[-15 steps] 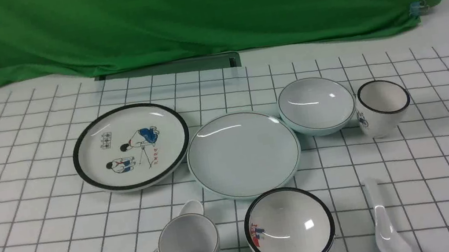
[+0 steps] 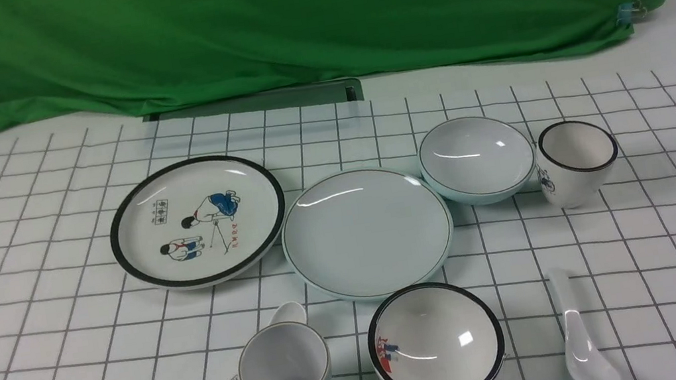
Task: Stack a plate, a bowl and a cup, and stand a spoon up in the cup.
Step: Use the right arm to grab a blue rice bowl
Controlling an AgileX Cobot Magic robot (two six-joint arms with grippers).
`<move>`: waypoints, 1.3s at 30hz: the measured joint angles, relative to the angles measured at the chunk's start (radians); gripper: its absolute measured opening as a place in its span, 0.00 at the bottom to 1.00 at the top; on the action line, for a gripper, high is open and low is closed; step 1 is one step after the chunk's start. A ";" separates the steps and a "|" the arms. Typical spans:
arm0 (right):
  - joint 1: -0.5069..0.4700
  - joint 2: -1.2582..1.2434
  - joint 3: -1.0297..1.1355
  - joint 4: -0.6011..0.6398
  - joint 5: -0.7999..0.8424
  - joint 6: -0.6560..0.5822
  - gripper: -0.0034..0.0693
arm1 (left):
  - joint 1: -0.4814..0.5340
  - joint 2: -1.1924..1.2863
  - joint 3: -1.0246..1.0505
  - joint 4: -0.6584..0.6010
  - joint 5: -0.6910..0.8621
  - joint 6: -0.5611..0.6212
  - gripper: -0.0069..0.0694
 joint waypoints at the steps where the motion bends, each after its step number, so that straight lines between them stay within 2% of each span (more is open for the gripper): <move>1: 0.000 0.000 0.000 0.000 0.000 0.000 0.38 | 0.000 0.000 0.000 0.000 0.000 0.000 0.05; 27: 0.000 0.000 0.000 0.000 0.000 0.001 0.38 | 0.000 0.000 0.000 0.000 0.000 0.000 0.05; 39: 0.000 0.000 0.000 0.001 0.000 0.057 0.38 | 0.000 0.000 0.000 0.000 0.000 0.000 0.05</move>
